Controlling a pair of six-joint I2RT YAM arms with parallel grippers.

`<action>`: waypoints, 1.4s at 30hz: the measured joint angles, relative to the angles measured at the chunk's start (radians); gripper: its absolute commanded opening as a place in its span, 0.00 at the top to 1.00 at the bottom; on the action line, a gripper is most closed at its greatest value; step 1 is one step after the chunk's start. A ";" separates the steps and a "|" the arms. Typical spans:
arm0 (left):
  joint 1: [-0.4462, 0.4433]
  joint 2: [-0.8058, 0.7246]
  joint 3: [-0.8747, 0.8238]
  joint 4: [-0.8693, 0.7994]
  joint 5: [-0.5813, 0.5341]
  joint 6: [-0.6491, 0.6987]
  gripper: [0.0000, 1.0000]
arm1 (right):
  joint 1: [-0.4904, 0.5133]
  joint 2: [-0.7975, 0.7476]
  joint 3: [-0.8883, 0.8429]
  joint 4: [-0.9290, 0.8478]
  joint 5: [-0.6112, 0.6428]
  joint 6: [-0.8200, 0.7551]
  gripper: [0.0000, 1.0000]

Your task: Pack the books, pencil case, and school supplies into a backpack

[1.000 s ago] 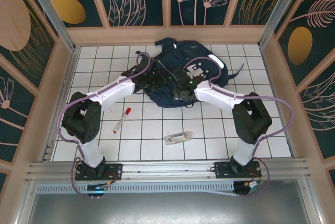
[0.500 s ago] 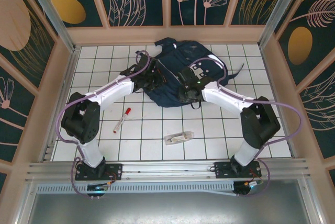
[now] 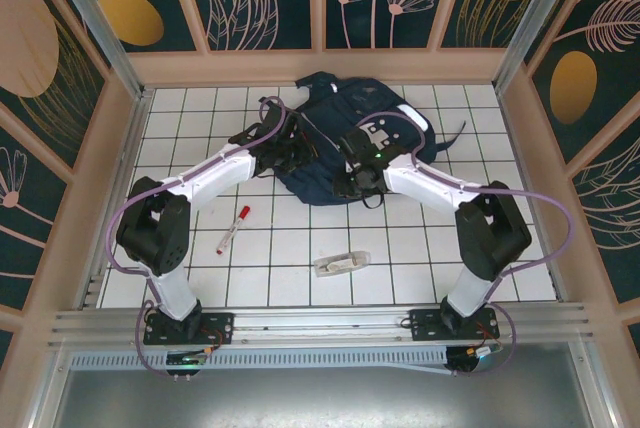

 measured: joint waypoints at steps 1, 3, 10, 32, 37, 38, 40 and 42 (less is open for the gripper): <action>0.000 0.000 0.000 -0.001 0.002 0.000 1.00 | -0.001 0.009 0.002 0.002 -0.003 -0.002 0.78; 0.000 0.000 0.000 -0.003 0.006 0.000 1.00 | -0.003 0.023 0.005 0.004 -0.008 -0.009 0.87; 0.000 -0.002 -0.003 -0.005 0.009 0.004 1.00 | -0.040 0.026 0.010 0.000 -0.026 -0.020 1.00; 0.044 -0.089 -0.114 0.056 0.103 0.053 1.00 | -0.352 -0.025 -0.042 0.001 -0.077 -0.051 0.99; 0.044 -0.090 -0.124 0.067 0.119 0.076 1.00 | -0.354 -0.023 -0.040 0.003 -0.063 -0.082 0.87; 0.044 -0.091 -0.132 0.071 0.121 0.079 1.00 | -0.356 -0.023 -0.040 0.003 -0.062 -0.090 0.83; 0.045 -0.097 -0.151 0.081 0.127 0.085 1.00 | -0.365 -0.023 -0.040 -0.003 -0.052 -0.103 0.78; 0.046 -0.102 -0.167 0.090 0.152 0.096 0.96 | -0.375 -0.024 -0.040 -0.008 -0.050 -0.108 0.73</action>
